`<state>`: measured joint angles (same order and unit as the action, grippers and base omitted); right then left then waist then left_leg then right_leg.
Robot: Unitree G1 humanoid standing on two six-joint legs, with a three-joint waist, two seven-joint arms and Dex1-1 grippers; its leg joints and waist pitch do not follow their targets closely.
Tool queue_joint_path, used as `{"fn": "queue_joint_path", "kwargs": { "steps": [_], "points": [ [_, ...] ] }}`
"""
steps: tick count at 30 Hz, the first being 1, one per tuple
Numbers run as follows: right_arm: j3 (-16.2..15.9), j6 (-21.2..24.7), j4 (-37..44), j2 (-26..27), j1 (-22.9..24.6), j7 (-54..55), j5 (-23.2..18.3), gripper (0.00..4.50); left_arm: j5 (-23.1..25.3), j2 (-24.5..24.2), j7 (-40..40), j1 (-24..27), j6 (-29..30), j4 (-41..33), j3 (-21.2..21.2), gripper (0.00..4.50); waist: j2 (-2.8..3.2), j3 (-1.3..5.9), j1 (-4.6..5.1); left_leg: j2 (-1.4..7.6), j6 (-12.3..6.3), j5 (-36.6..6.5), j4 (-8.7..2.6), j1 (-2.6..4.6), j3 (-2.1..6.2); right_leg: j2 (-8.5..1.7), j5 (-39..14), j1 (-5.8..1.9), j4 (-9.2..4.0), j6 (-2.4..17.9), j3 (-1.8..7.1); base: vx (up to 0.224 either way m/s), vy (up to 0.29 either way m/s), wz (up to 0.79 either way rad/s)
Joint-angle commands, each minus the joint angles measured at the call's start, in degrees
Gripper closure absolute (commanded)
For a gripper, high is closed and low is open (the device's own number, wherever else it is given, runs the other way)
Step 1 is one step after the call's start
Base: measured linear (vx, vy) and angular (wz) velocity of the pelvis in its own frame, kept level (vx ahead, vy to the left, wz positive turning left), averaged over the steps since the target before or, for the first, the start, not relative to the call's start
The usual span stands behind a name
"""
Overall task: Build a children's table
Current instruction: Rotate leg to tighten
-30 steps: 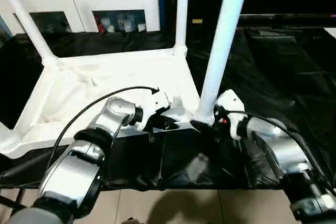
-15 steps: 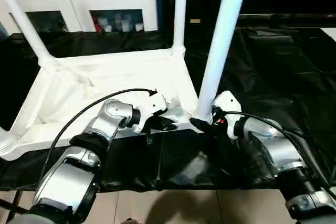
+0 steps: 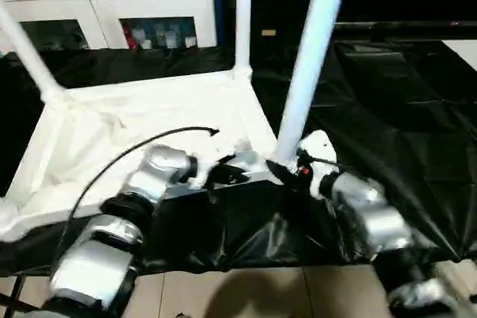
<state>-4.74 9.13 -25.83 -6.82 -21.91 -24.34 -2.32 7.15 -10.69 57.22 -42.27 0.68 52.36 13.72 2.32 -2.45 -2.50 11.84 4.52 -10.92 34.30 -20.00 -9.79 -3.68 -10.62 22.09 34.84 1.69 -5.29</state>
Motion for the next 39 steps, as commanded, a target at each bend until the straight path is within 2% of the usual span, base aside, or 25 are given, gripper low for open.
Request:
{"fn": "queue_joint_path", "kwargs": {
  "steps": [1, 4, 5, 6, 7, 8, 10, 11, 13, 16, 17, 18, 19, 20, 21, 22, 23, 24, 25, 27, 29, 30, 31, 34, 39],
  "points": [
    [-3.64, 1.84, -2.06, 6.25, -0.41, 5.36, 1.00, 1.78, 0.44, 5.99, -5.88, 2.08, 2.08, 0.41, 1.84, 4.50, -0.54, 2.23, 0.36, 0.95, -1.19, -18.51, -4.45, 0.93, 0.60, -4.62, -29.88, -1.56, -6.86, 6.72, 2.55, 0.000, 0.000, 0.00],
    [-5.94, 0.43, -1.69, 7.80, -0.58, 5.13, 2.40, 1.78, 0.36, 7.72, -6.60, 2.87, 2.44, -0.68, 2.22, 4.50, -0.74, 1.97, 0.89, 0.52, -1.44, -20.77, -4.50, 1.19, 0.82, -4.66, -34.71, -1.49, -7.78, 4.22, 2.25, 0.000, 0.000, 0.00],
    [-7.10, -0.60, -0.97, 7.67, -0.40, 4.46, 3.38, 1.78, 0.56, 7.83, -6.51, 3.53, 2.35, -1.70, 2.65, 4.50, -0.72, 1.93, 1.07, 0.37, -1.68, -22.05, -4.46, 1.51, 0.89, -4.70, -36.79, -1.41, -8.14, 3.08, 1.98, 0.000, 0.000, 0.00],
    [-6.62, -1.12, -0.69, 7.36, -0.28, 4.27, 3.11, 1.78, 0.63, 7.39, -6.00, 3.87, 1.96, -2.15, 2.83, 4.50, -0.54, 2.04, 1.23, 0.45, -1.87, -22.15, -4.72, 1.39, 1.05, -4.79, -37.00, -1.64, -8.38, 2.41, 1.85, 0.000, 0.000, 0.00],
    [-6.37, -1.34, -0.57, 7.22, -0.23, 4.21, 2.94, 1.23, 0.66, 7.19, -5.78, 4.01, 1.79, -2.33, 2.90, 4.50, -0.68, 2.24, 1.25, 0.36, -2.10, -21.52, -4.74, 1.20, 1.05, -4.77, -36.39, -1.79, -8.28, 2.19, 1.84, 0.000, 0.000, 0.00],
    [-5.41, -1.69, -0.53, 6.98, -0.17, 4.21, 2.47, 1.09, 0.62, 6.65, -4.88, 4.42, 1.13, -2.99, 3.02, 4.50, -0.63, 2.43, 1.17, 0.41, -2.44, -20.26, -4.97, 0.93, 1.15, -4.84, -34.94, -1.96, -8.04, 2.16, 1.97, 0.000, 0.000, 0.00],
    [-4.09, -2.95, -0.19, 5.46, -0.06, 2.31, 1.64, 1.09, 0.53, 5.31, -3.35, 5.12, 0.57, -4.02, 2.86, 4.50, -0.23, 2.60, 1.10, 0.76, -2.93, -19.40, -5.29, 0.76, 1.30, -5.06, -31.82, -2.05, -7.69, 3.36, 2.28, 0.000, 0.000, 0.00],
    [-3.00, -4.07, 0.75, 2.91, -0.06, -1.64, 0.07, 1.00, 0.03, 3.40, -0.93, 5.87, -0.87, -4.93, 2.55, 4.50, -0.37, 2.67, 1.24, 0.94, -3.25, -18.65, -5.44, 0.45, 1.27, -4.97, -28.99, -2.24, -7.40, 4.32, 2.43, 0.000, 0.000, 0.00],
    [-2.65, -4.39, 1.68, 1.16, -0.01, -4.85, -1.08, 0.67, -0.40, 2.22, 0.42, 6.28, -1.62, -5.53, 2.20, 4.50, -0.25, 2.93, 1.11, 1.09, -4.11, -17.66, -5.31, 0.41, 1.10, -5.03, -25.14, -2.37, -6.97, 5.77, 2.70, 0.000, 0.000, 0.00],
    [-2.71, -4.66, 2.07, -0.44, -0.15, -7.07, -1.12, 0.51, -0.98, 1.34, 2.25, 6.74, -3.51, -6.36, 1.99, 4.50, -0.48, 3.24, 0.79, 1.13, -5.31, -13.67, -5.04, 0.09, 0.75, -5.13, -19.43, -2.73, -6.28, 8.13, 2.96, 0.000, 0.000, 0.00],
    [-3.13, -4.66, 3.04, -2.66, 0.02, -11.18, -1.81, 0.51, -1.43, -0.02, 4.65, 7.28, -4.67, -7.14, 2.02, 4.50, -0.96, 3.39, 0.50, 0.97, -6.09, -11.54, -4.85, -0.16, 0.67, -5.18, -17.50, -3.10, -5.96, 8.59, 2.93, 0.000, 0.000, 0.00],
    [-3.59, -4.08, 4.29, -4.59, 0.31, -15.43, -2.92, 0.51, -1.92, -1.12, 6.74, 7.69, -4.99, -7.76, 1.99, 4.50, -1.08, 3.53, 0.35, 1.06, -6.47, -10.28, -4.74, -0.28, 0.58, -5.29, -16.07, -3.19, -5.73, 8.77, 3.07, 0.000, 0.000, 0.00],
    [-4.15, -3.78, 5.47, -6.32, 0.64, -19.33, -3.82, 0.51, -2.31, -2.06, 8.34, 8.07, -4.85, -8.40, 1.89, 4.50, -0.84, 3.63, 0.04, 1.14, -7.56, -8.46, -4.52, -0.24, 0.45, -5.18, -13.40, -3.09, -5.40, 9.39, 3.10, 0.000, 0.000, 0.00],
    [-5.02, -3.41, 6.52, -8.27, 0.92, -23.28, -4.42, 0.51, -3.00, -3.02, 10.57, 8.42, -5.51, -9.00, 1.78, 4.50, -1.00, 3.90, -0.34, 1.18, -8.50, -5.91, -4.18, -0.56, 0.39, -5.02, -9.08, -3.26, -4.63, 10.18, 3.13, 0.000, 0.000, 0.00],
    [-6.37, -3.81, 7.45, -10.51, 1.22, -27.92, -4.77, 0.51, -4.00, -3.90, 12.91, 8.64, -5.50, -9.59, 1.55, 4.50, -1.04, 3.91, -0.52, 1.22, -9.33, -4.24, -3.98, -0.81, 0.27, -4.90, -5.72, -3.11, -4.20, 11.10, 3.05, 0.000, 0.000, 0.00],
    [-6.79, -4.16, 7.65, -11.19, 1.29, -29.31, -4.83, 0.51, -4.29, -4.13, 13.50, 8.66, -5.36, -9.72, 1.50, 4.50, -0.92, 3.98, -0.71, 1.25, -9.62, -4.07, -3.91, -0.73, 0.23, -4.88, -4.87, -3.11, -4.02, 11.49, 2.95, 0.000, 0.000, 0.00],
    [-7.49, -4.14, 7.87, -12.27, 1.32, -31.56, -4.94, 0.51, -4.77, -4.55, 14.63, 8.68, -5.54, -9.89, 1.46, 4.50, -1.10, 3.96, -0.89, 1.33, -10.06, -3.49, -3.86, -0.85, 0.23, -4.89, -4.15, -3.11, -3.85, 11.68, 2.90, 0.000, 0.000, 0.00],
    [-8.18, -3.98, 8.02, -13.23, 1.25, -33.59, -4.96, 0.51, -5.18, -4.95, 15.93, 8.68, -5.23, -10.09, 1.51, 4.50, -1.06, 3.83, -1.00, 1.37, -10.04, -3.87, -3.89, -0.82, 0.19, -4.92, -4.93, -2.96, -3.99, 11.78, 2.85, 0.000, 0.000, 0.00],
    [-8.34, -3.94, 8.05, -13.44, 1.24, -34.04, -4.96, 0.51, -5.27, -5.04, 16.22, 8.67, -5.16, -10.13, 1.52, 4.50, -1.38, 3.77, -1.02, 1.39, -9.84, -4.41, -3.95, -0.75, 0.13, -4.94, -6.00, -2.93, -4.14, 11.70, 2.83, 0.000, 0.000, 0.00],
    [-10.06, -3.00, 7.65, -15.45, 0.62, -38.43, -4.58, 0.67, -5.55, -6.07, 18.79, 8.43, -5.09, -10.06, 1.84, 4.50, -1.11, 3.47, -1.23, 1.48, -8.51, -7.02, -4.21, -0.51, 0.16, -5.01, -11.52, -2.78, -4.66, 10.89, 2.83, 0.000, 0.000, 0.00],
    [-11.18, -2.98, 6.90, -16.61, 0.06, -40.59, -3.95, 0.86, -5.53, -6.72, 20.44, 8.28, -5.30, -9.68, 2.16, 4.50, -1.17, 3.22, -1.21, 1.51, -6.85, -9.37, -4.49, -0.36, 0.21, -5.07, -15.78, -2.66, -5.18, 9.91, 2.89, 0.000, 0.000, 0.00],
    [-11.41, -2.97, 6.80, -16.87, -0.02, -41.02, -3.90, 0.86, -5.53, -6.85, 20.75, 8.28, -5.32, -9.66, 2.25, 4.50, -1.60, 3.24, -1.16, 1.49, -6.60, -9.64, -4.51, -0.37, 0.17, -5.05, -16.45, -2.68, -5.25, 9.61, 2.91, 0.000, 0.000, 0.00],
    [-11.89, -3.25, 6.32, -17.45, -0.35, -41.97, -3.70, 0.86, -5.52, -7.18, 21.49, 8.24, -5.48, -9.47, 2.45, 4.50, -1.49, 3.24, -1.23, 1.52, -6.34, -9.79, -4.57, -0.30, 0.26, -5.11, -16.99, -2.67, -5.21, 9.43, 2.92, 0.000, 0.000, 0.00],
    [-11.93, -3.15, 5.43, -17.70, -1.04, -43.14, -3.93, 1.21, -5.62, -7.55, 22.96, 8.09, -5.75, -9.12, 2.69, 4.50, -1.45, 3.20, -1.23, 1.59, -5.89, -9.45, -4.61, -0.26, 0.29, -5.12, -17.01, -2.59, -5.31, 9.19, 3.01, 0.000, 0.000, 0.00],
    [-12.17, -2.66, 4.80, -17.70, -1.61, -44.93, -4.41, 1.60, -5.69, -8.27, 25.58, 7.62, -5.53, -8.62, 3.14, 4.50, -1.67, 3.43, -1.41, 1.59, -6.33, -7.82, -4.44, -0.35, 0.21, -5.05, -12.66, -2.75, -4.78, 10.63, 3.02, 0.000, 0.000, 0.00]
  ]
}}
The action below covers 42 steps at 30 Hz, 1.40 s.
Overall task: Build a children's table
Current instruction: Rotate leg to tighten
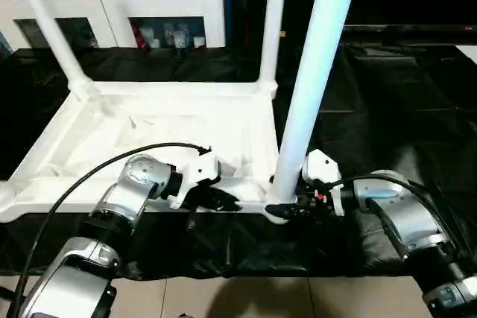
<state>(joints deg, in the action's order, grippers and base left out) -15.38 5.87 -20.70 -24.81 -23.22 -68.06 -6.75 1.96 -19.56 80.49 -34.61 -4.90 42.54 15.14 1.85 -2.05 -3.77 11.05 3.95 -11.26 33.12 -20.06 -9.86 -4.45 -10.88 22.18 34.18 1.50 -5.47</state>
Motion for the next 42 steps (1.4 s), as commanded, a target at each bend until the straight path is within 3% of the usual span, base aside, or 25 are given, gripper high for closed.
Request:
{"fn": "queue_joint_path", "kwargs": {
  "steps": [1, 8, 10, 12, 14, 18, 19, 20, 23, 25, 28, 31, 35, 36, 39, 42],
  "points": [
    [-1.78, 0.97, -0.32, 0.30, -0.31, -1.84, -0.20, 1.66, -0.51, 0.37, 2.92, -0.26, 0.07, 1.49, 1.79, 4.50, -1.14, 3.01, -0.16, 2.38, -5.80, -7.36, -3.27, -0.30, 0.31, -4.27, -12.18, -2.85, -4.05, 10.88, 3.19, 0.000, 0.000, 0.00],
    [-1.16, 2.41, 0.23, 1.93, 0.92, -1.29, -1.82, 1.84, -0.12, 0.76, 1.35, -0.77, 1.11, 1.92, 1.59, 4.50, -0.91, 2.98, -0.22, 2.44, -5.16, -8.27, -3.33, -0.20, 0.32, -4.35, -13.20, -2.86, -4.22, 11.05, 3.17, 0.000, 0.000, 0.00],
    [0.53, 2.65, -0.11, 4.37, 1.67, 4.35, -1.40, 1.85, 1.67, 2.34, -4.41, -1.39, 3.46, 2.47, 1.55, 4.50, -0.98, 2.84, -0.27, 2.50, -4.83, -8.74, -3.43, -0.04, 0.33, -4.35, -13.77, -2.69, -4.33, 11.07, 3.20, 0.000, 0.000, 0.00],
    [1.37, 2.16, -0.93, 5.79, 1.75, 8.70, -0.32, 1.85, 2.00, 3.46, -7.07, -1.68, 4.58, 2.61, 1.24, 4.50, -1.00, 2.63, 0.08, 2.39, -3.40, -10.91, -3.73, 0.07, 0.51, -4.50, -18.12, -2.62, -4.82, 10.06, 3.15, 0.000, 0.000, 0.00],
    [5.24, 2.32, -5.10, 10.88, 0.69, 24.16, 2.31, 1.85, 2.69, 6.74, -13.64, -2.46, 7.18, 2.72, 0.62, 4.50, -1.04, 2.45, 0.85, 2.36, -1.38, -12.71, -4.06, 0.19, 0.76, -4.47, -21.76, -2.37, -5.16, 9.06, 3.14, 0.000, 0.000, 0.00],
    [8.51, 6.01, -6.32, 17.93, 0.71, 36.66, 2.41, 1.86, 3.35, 11.53, -19.39, -2.84, 9.63, 2.02, 1.01, 4.50, -1.16, 2.45, 1.85, 2.19, -1.05, -14.35, -4.10, 0.23, 0.88, -4.35, -22.00, -2.24, -5.50, 8.54, 3.25, 0.000, 0.000, 0.00],
    [8.68, 6.71, -6.19, 19.13, 0.79, 38.18, 2.58, 1.86, 3.50, 12.19, -19.97, -2.81, 9.88, 1.89, 1.25, 4.50, -1.15, 2.42, 1.89, 2.10, -1.26, -14.58, -4.07, 0.21, 0.84, -4.36, -22.23, -2.20, -5.54, 8.53, 3.28, 0.000, 0.000, 0.00],
    [7.92, 7.66, -5.69, 22.79, 1.00, 41.69, 3.47, 1.86, 3.38, 14.24, -21.62, -2.55, 10.57, 1.54, 1.51, 4.50, -0.77, 2.43, 1.87, 1.96, -1.80, -14.47, -4.03, 0.18, 0.82, -4.43, -22.96, -2.25, -5.66, 8.12, 3.32, 0.000, 0.000, 0.00],
    [7.18, 7.37, -5.40, 24.07, 1.08, 42.72, 4.16, 1.86, 3.22, 14.98, -21.95, -2.34, 10.82, 1.27, 1.61, 4.50, -0.96, 2.40, 2.01, 1.90, -1.63, -14.72, -4.16, 0.09, 0.86, -4.40, -23.99, -2.24, -5.86, 7.35, 3.24, 0.000, 0.000, 0.00],
    [6.46, 5.24, -4.92, 25.64, 1.26, 43.64, 4.76, 1.30, 3.20, 15.60, -22.07, -1.75, 11.49, 0.31, 1.58, 4.50, -0.64, 2.39, 2.17, 2.00, -1.52, -15.71, -4.28, 0.12, 0.93, -4.38, -23.90, -2.20, -5.93, 7.21, 3.28, 0.000, 0.000, 0.00],
    [8.06, 4.20, -5.05, 24.56, 0.90, 42.36, 3.43, 1.13, 3.02, 14.54, -20.93, -1.45, 10.81, -0.20, 1.41, 4.50, -0.50, 2.43, 2.23, 2.05, -1.68, -16.31, -4.31, 0.27, 0.93, -4.37, -23.64, -2.09, -5.99, 7.27, 3.33, 0.000, 0.000, 0.00],
    [8.61, 4.04, -3.95, 21.94, 1.01, 38.00, 2.18, 0.81, 2.62, 13.14, -19.62, -1.31, 9.99, -0.42, 1.05, 4.50, -0.67, 2.78, 1.89, 2.15, -2.90, -13.12, -4.07, 0.00, 0.75, -4.30, -17.25, -2.53, -5.26, 8.97, 3.46, 0.000, 0.000, 0.00],
    [7.69, 3.43, 0.13, 13.82, 2.12, 26.34, 0.79, 0.53, 0.23, 9.17, -12.51, 0.03, 7.51, -2.76, 0.76, 4.50, -0.96, 3.13, 1.29, 2.00, -5.93, -7.46, -3.46, -0.49, 0.45, -4.43, -9.30, -3.11, -4.41, 11.24, 3.44, 0.000, 0.000, 0.00],
    [7.69, 3.43, 0.13, 13.82, 2.12, 26.34, 0.79, 0.42, 0.23, 9.17, -12.51, 0.03, 7.51, -2.76, 0.76, 4.50, -0.92, 3.22, 1.19, 2.10, -6.60, -6.10, -3.30, -0.65, 0.44, -4.36, -6.96, -3.28, -3.97, 11.62, 3.43, 0.000, 0.000, 0.00],
    [5.53, 4.16, 2.37, 7.87, 2.97, 15.56, -0.69, 0.42, -1.01, 6.56, -7.10, 0.62, 7.77, -4.19, 0.72, 4.50, -1.19, 3.23, 1.18, 2.05, -7.38, -5.55, -3.24, -0.69, 0.40, -4.29, -5.79, -3.40, -3.82, 12.21, 3.26, 0.000, 0.000, 0.00],
    [3.98, 4.97, 3.44, 4.75, 3.32, 8.87, -1.70, 0.42, -1.99, 5.18, -3.16, 0.87, 7.53, -4.78, 0.66, 4.50, -1.17, 2.95, 0.84, 2.39, -7.55, -7.34, -3.27, -0.49, 0.17, -4.12, -8.80, -3.04, -4.07, 12.22, 3.13, 0.000, 0.000, 0.00]
  ]
}}
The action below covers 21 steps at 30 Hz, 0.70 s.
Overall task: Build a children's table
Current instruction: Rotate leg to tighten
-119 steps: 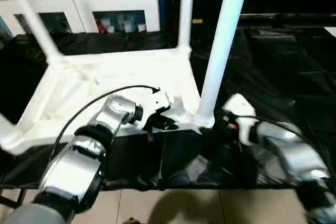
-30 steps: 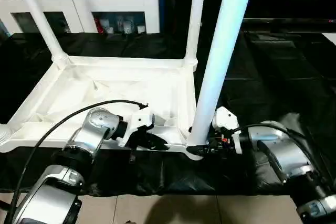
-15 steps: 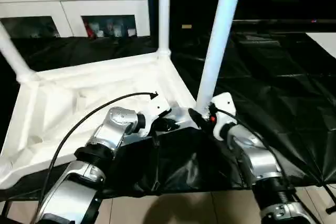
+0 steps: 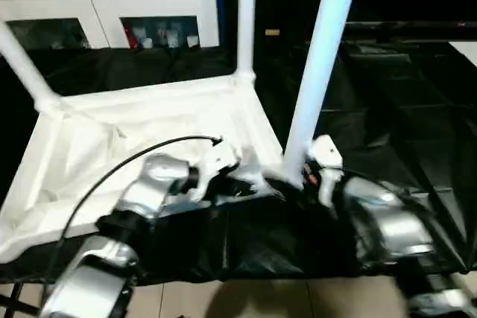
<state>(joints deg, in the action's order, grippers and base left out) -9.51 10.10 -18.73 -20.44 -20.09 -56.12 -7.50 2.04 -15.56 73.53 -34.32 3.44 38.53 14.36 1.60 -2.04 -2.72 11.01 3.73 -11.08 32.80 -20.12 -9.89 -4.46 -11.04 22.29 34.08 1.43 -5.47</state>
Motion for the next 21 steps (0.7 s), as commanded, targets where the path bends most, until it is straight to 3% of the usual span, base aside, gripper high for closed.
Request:
{"fn": "queue_joint_path", "kwargs": {
  "steps": [1, 2, 3, 5, 8, 17, 21],
  "points": [
    [-1.89, 0.75, 1.46, 0.38, 0.19, -3.06, -0.94, 0.42, -2.07, 1.19, 3.80, 0.59, -0.81, -0.77, 1.44, 4.50, -0.93, 2.89, -0.27, 2.45, -7.07, -7.94, -3.01, -0.41, 0.24, -4.19, -9.44, -3.15, -4.01, 12.21, 3.14, 0.000, 0.000, 0.00],
    [-2.99, 1.42, 1.96, -1.26, 0.17, -7.23, -1.53, 0.42, -2.17, 0.40, 5.49, 0.31, -1.23, -0.22, 1.38, 4.50, -1.20, 2.80, -0.41, 2.38, -6.55, -8.61, -3.05, -0.33, 0.24, -4.18, -11.42, -3.17, -4.23, 11.87, 3.11, 0.000, 0.000, 0.00],
    [-3.64, 1.61, 1.98, -1.93, 0.06, -8.80, -1.52, 0.42, -2.11, -0.05, 6.40, 0.19, -1.45, -0.02, 1.54, 4.50, -1.08, 2.79, -0.53, 2.42, -6.38, -8.85, -3.09, -0.33, 0.26, -4.27, -12.23, -3.12, -4.24, 11.68, 3.16, 0.000, 0.000, 0.00],
    [-4.94, 1.77, 1.70, -2.97, -0.29, -11.13, -1.19, 0.75, -1.76, -1.16, 8.01, 0.00, -1.88, 0.30, 2.30, 4.50, -1.11, 2.71, -0.87, 2.55, -5.78, -9.38, -3.18, -0.13, 0.24, -4.26, -13.99, -2.89, -4.44, 10.97, 3.25, 0.000, 0.000, 0.00],
    [-6.31, 1.42, 0.46, -3.50, -1.16, -13.00, -0.91, 0.92, -0.76, -2.63, 9.46, -0.62, -2.79, 1.16, 3.31, 4.50, -1.12, 2.81, -1.15, 2.57, -5.24, -8.58, -3.22, -0.11, 0.35, -4.29, -13.03, -2.92, -4.23, 11.11, 3.23, 0.000, 0.000, 0.00],
    [-7.62, 2.58, 0.02, -2.80, -2.08, -16.49, -2.00, 1.66, -0.51, -3.41, 11.22, -1.48, -3.25, 2.41, 3.82, 4.50, -1.00, 2.97, -1.44, 2.59, -5.18, -7.20, -3.07, -0.15, 0.32, -4.34, -9.67, -3.10, -3.83, 12.27, 3.24, 0.000, 0.000, 0.00],
    [-6.35, 2.68, 0.75, -1.33, -0.97, -13.91, -3.10, 1.83, 0.02, -2.58, 8.07, -1.82, -2.43, 3.16, 3.68, 4.50, -0.94, 2.93, -1.62, 2.61, -4.75, -7.81, -3.10, -0.03, 0.30, -4.35, -10.45, -3.02, -3.93, 12.23, 3.24, 0.000, 0.000, 0.00]
  ]
}}
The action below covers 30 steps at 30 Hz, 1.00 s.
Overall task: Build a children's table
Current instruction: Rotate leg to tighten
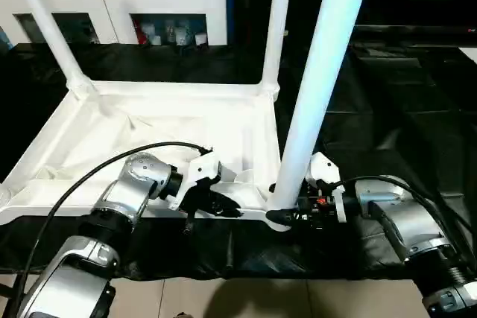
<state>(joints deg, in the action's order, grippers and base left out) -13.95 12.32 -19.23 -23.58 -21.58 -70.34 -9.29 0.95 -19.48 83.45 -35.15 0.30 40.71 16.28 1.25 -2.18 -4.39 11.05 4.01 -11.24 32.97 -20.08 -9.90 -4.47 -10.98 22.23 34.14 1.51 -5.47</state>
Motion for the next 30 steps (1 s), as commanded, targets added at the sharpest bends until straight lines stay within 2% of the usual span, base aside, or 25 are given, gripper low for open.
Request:
{"fn": "queue_joint_path", "kwargs": {
  "steps": [1, 5, 7, 9, 10, 11, 14, 16, 17, 21, 22, 24, 26, 27, 30],
  "points": [
    [-0.76, 0.67, 1.15, 2.90, 0.77, 2.76, -1.55, 1.84, 1.26, 1.96, -3.67, -1.22, 1.20, 1.32, 1.39, 4.50, -0.59, 2.97, 0.00, 2.52, -4.97, -7.94, -3.30, -0.02, 0.27, -4.34, -11.26, -2.89, -4.16, 11.99, 3.22, 0.000, 0.000, 0.00],
    [2.86, -1.27, -0.93, 6.19, 0.79, 13.04, 0.47, 1.86, 1.88, 4.48, -9.87, -2.09, 3.15, 1.99, 0.21, 4.50, -0.62, 2.64, 0.22, 2.47, -2.63, -10.83, -3.75, 0.27, 0.52, -4.51, -18.73, -2.58, -4.97, 9.76, 3.23, 0.000, 0.000, 0.00],
    [3.88, -1.68, -1.82, 7.25, 0.72, 17.00, 1.50, 1.86, 2.14, 5.48, -12.12, -2.37, 4.01, 2.07, -0.08, 4.50, -0.67, 2.65, 0.35, 2.37, -2.16, -11.77, -3.82, 0.22, 0.68, -4.56, -20.76, -2.71, -5.18, 8.96, 3.18, 0.000, 0.000, 0.00],
    [6.30, -0.10, -4.06, 10.60, 0.43, 28.40, 4.00, 1.87, 2.59, 8.56, -18.09, -3.05, 5.92, 2.40, -0.82, 4.50, -0.34, 2.70, 1.03, 2.48, -1.11, -11.81, -3.94, 0.32, 0.80, -4.49, -19.26, -2.50, -5.05, 9.31, 3.29, 0.000, 0.000, 0.00],
    [6.30, -0.10, -4.06, 10.60, 0.43, 28.40, 4.00, 1.87, 2.59, 8.56, -18.09, -3.05, 5.92, 2.40, -0.82, 4.50, -0.55, 2.71, 1.31, 2.26, -1.24, -11.97, -3.86, 0.17, 0.74, -4.42, -18.81, -2.60, -5.11, 9.35, 3.26, 0.000, 0.000, 0.00],
    [7.45, 0.97, -4.70, 12.58, 0.38, 33.84, 4.87, 1.87, 2.93, 9.99, -20.79, -3.25, 6.50, 2.46, -0.90, 4.50, -0.55, 2.83, 1.32, 2.24, -1.38, -11.54, -3.82, 0.18, 0.76, -4.42, -18.15, -2.71, -5.03, 9.39, 3.27, 0.000, 0.000, 0.00],
    [9.42, 3.91, -5.46, 20.40, 0.35, 47.34, 6.46, 1.87, 3.85, 14.14, -26.51, -3.20, 7.80, 2.32, -0.38, 4.50, -0.28, 2.89, 1.78, 2.11, -1.63, -9.77, -3.74, 0.04, 0.62, -4.31, -14.54, -2.61, -4.82, 10.15, 3.40, 0.000, 0.000, 0.00],
    [8.59, 3.31, -5.40, 21.38, 0.37, 48.16, 7.22, 1.87, 4.05, 14.55, -26.83, -3.08, 7.80, 2.26, -0.12, 4.50, -0.27, 2.87, 1.91, 1.98, -1.68, -9.93, -3.76, 0.01, 0.63, -4.33, -15.25, -2.67, -4.90, 9.93, 3.31, 0.000, 0.000, 0.00],
    [7.40, 1.97, -5.30, 22.06, 0.42, 48.56, 8.19, 1.31, 4.20, 14.87, -26.78, -2.89, 7.73, 2.12, 0.16, 4.50, -0.28, 2.89, 1.91, 1.89, -1.95, -9.98, -3.70, 0.00, 0.58, -4.35, -16.00, -2.75, -5.05, 9.48, 3.31, 0.000, 0.000, 0.00],
    [8.25, -0.31, -4.91, 22.26, 0.46, 48.00, 6.98, 1.11, 4.09, 14.37, -25.86, -2.37, 7.37, 1.48, 0.13, 4.50, -0.02, 2.82, 2.11, 2.08, -2.47, -11.27, -3.83, 0.06, 0.64, -4.36, -16.98, -2.65, -5.25, 8.99, 3.35, 0.000, 0.000, 0.00],
    [8.49, -0.60, -4.55, 21.88, 0.45, 47.03, 6.47, 0.82, 4.00, 13.82, -25.20, -2.24, 7.04, 1.35, 0.15, 4.50, 0.17, 2.81, 2.13, 2.06, -2.50, -11.37, -3.85, 0.00, 0.66, -4.33, -16.72, -2.67, -5.23, 9.05, 3.36, 0.000, 0.000, 0.00],
    [8.20, -1.42, -3.34, 20.69, 0.71, 43.55, 5.64, 0.74, 3.84, 12.62, -23.58, -1.91, 5.98, 1.11, 0.29, 4.50, -0.10, 2.97, 2.24, 2.12, -3.13, -10.26, -3.80, -0.22, 0.69, -4.22, -13.24, -2.92, -4.83, 9.70, 3.34, 0.000, 0.000, 0.00],
    [6.63, -2.65, -1.69, 16.59, 1.19, 35.82, 4.98, 0.63, 3.11, 9.97, -18.89, -1.12, 3.83, 0.52, 0.62, 4.50, -0.08, 3.10, 2.15, 2.11, -3.95, -9.41, -3.61, -0.29, 0.68, -4.31, -10.85, -3.16, -4.57, 10.54, 3.32, 0.000, 0.000, 0.00],
    [6.07, -3.12, -1.30, 15.11, 1.33, 33.35, 4.89, 0.63, 2.71, 9.27, -17.23, -0.92, 3.46, 0.39, 0.65, 4.50, -0.34, 3.16, 2.18, 2.08, -4.89, -8.22, -3.43, -0.46, 0.54, -4.23, -8.54, -3.31, -4.29, 11.12, 3.39, 0.000, 0.000, 0.00],
    [4.74, -3.35, 0.04, 11.07, 1.83, 24.85, 3.49, 0.63, 1.93, 7.45, -13.35, -0.68, 2.73, 0.31, 0.52, 4.50, -0.35, 3.17, 2.07, 2.06, -6.28, -6.91, -3.19, -0.51, 0.46, -4.31, -6.21, -3.45, -3.97, 12.47, 3.33, 0.000, 0.000, 0.00]
  ]
}}
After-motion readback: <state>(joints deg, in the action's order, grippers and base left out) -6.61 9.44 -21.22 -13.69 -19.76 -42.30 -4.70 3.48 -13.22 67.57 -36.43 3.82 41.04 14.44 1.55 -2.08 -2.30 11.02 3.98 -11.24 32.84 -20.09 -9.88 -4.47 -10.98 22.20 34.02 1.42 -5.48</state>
